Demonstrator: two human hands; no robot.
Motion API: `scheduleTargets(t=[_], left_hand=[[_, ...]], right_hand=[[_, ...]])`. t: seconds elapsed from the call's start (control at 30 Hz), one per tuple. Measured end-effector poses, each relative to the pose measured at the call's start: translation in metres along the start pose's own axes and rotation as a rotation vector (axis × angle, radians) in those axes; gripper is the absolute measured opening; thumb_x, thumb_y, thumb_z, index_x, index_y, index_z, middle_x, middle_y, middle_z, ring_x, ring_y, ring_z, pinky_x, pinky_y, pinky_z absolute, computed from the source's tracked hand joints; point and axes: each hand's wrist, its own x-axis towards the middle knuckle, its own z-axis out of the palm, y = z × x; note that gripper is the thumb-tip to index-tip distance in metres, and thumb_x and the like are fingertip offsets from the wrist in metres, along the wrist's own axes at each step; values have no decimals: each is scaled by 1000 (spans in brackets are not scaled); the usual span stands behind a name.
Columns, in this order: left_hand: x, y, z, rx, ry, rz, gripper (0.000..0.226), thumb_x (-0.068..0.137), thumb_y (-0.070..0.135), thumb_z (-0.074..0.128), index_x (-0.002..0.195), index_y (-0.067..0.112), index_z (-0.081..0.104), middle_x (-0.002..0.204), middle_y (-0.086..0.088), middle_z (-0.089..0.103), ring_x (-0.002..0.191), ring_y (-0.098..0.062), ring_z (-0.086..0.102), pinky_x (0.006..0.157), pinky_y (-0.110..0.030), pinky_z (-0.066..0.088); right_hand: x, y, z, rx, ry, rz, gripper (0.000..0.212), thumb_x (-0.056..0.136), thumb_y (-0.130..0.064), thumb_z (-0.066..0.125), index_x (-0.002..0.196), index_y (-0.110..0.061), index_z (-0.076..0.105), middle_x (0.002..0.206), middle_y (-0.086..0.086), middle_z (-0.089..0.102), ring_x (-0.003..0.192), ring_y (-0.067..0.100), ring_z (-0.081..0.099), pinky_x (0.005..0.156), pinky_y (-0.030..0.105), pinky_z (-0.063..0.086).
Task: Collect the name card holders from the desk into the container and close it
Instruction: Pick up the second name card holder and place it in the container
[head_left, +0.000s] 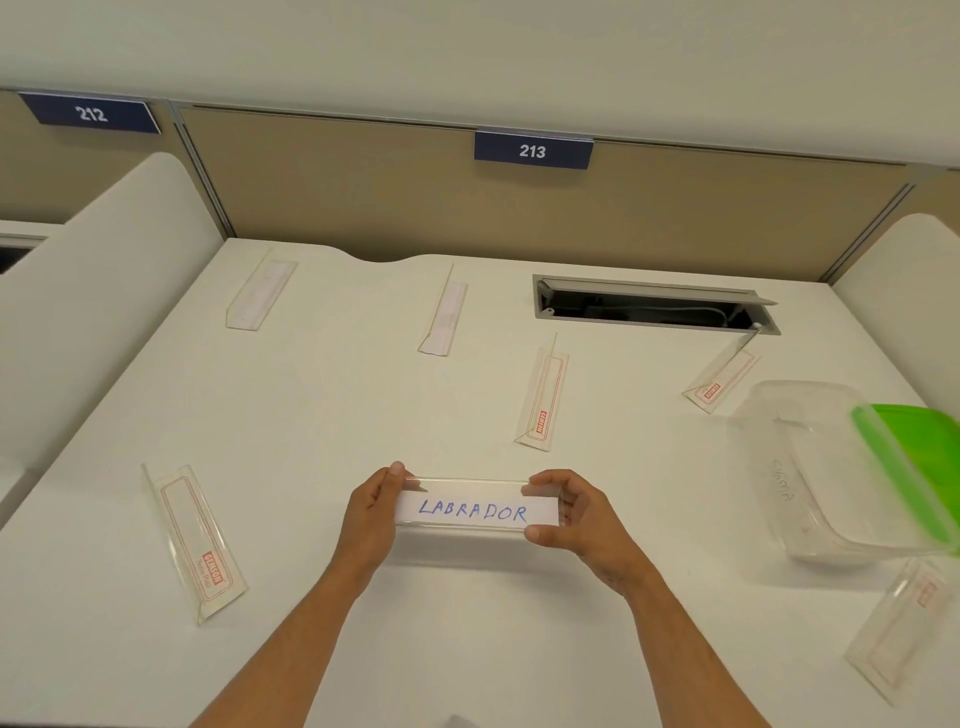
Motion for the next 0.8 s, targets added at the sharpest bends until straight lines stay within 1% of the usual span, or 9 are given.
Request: scheduleTargets(t=[0.1, 0.2, 0.33, 0.47, 0.63, 0.8], left_hand=[[1, -1, 3, -13, 16, -4, 47, 103, 41, 42, 86, 8, 71, 82, 14, 71, 74, 1, 61, 74, -24, 41], [1, -1, 5, -18, 12, 12, 47, 103, 40, 43, 86, 7, 71, 82, 16, 71, 77, 2, 62, 75, -23, 42], [3, 0, 8, -13, -7, 8, 47, 102, 42, 43, 85, 9, 71, 82, 11, 72, 71, 1, 61, 72, -24, 41], [4, 0, 12, -18, -30, 19, 46, 102, 41, 44, 82, 10, 72, 81, 9, 72, 73, -2, 61, 73, -25, 42], [5, 1, 18, -6, -70, 24, 45, 102, 40, 44, 84, 8, 71, 81, 13, 71, 74, -2, 62, 73, -26, 43], [6, 1, 27, 5, -125, 19, 45, 102, 38, 45, 83, 8, 72, 82, 14, 71, 73, -1, 62, 73, -25, 44]], right_hand=[[-3, 1, -1, -8, -18, 21, 68, 59, -17, 93, 118, -28, 62, 120, 1, 69, 109, 15, 66, 86, 25, 52], [-6, 1, -1, -53, -25, 22, 72, 60, -15, 93, 123, -30, 60, 122, 1, 67, 109, 13, 66, 86, 19, 50], [-11, 1, -4, -83, -15, 20, 72, 61, -15, 93, 123, -31, 60, 122, -2, 68, 111, 12, 65, 88, 17, 47], [-16, 1, -7, -101, 22, 3, 68, 63, -14, 92, 121, -32, 61, 119, -4, 69, 110, 12, 65, 90, 16, 47], [-23, 4, -10, -101, 68, -7, 66, 62, -14, 92, 118, -34, 63, 118, -4, 70, 110, 15, 66, 95, 26, 51], [-33, 8, -15, -101, 119, 6, 66, 62, -13, 92, 118, -33, 63, 118, -4, 70, 108, 15, 67, 93, 24, 50]])
